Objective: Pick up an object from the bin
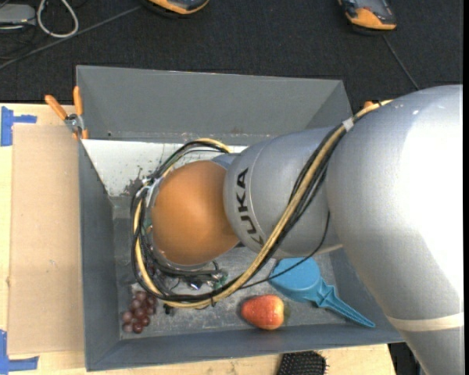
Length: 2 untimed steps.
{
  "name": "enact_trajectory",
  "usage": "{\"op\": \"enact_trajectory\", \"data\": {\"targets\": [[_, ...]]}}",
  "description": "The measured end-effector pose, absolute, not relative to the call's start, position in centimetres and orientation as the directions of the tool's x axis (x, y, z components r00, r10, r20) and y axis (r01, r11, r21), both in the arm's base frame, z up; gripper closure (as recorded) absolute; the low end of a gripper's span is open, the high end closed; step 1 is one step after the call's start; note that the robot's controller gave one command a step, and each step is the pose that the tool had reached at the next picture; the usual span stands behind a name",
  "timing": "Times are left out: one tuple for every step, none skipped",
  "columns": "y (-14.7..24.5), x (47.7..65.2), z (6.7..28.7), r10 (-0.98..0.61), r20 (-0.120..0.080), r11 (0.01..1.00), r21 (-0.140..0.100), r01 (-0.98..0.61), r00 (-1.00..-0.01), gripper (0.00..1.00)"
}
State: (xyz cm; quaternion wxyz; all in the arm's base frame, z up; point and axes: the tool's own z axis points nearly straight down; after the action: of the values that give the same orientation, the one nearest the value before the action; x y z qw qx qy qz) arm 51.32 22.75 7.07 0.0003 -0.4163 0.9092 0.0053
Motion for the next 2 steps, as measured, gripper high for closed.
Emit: {"op": "enact_trajectory", "data": {"targets": [[23.37,50.81,6.99,-0.642,0.002,0.766,0.01,-0.642,-0.766,1.0],[23.92,50.65,6.97,-0.644,0.002,0.765,0.011,-0.644,-0.765,1.0]]}}
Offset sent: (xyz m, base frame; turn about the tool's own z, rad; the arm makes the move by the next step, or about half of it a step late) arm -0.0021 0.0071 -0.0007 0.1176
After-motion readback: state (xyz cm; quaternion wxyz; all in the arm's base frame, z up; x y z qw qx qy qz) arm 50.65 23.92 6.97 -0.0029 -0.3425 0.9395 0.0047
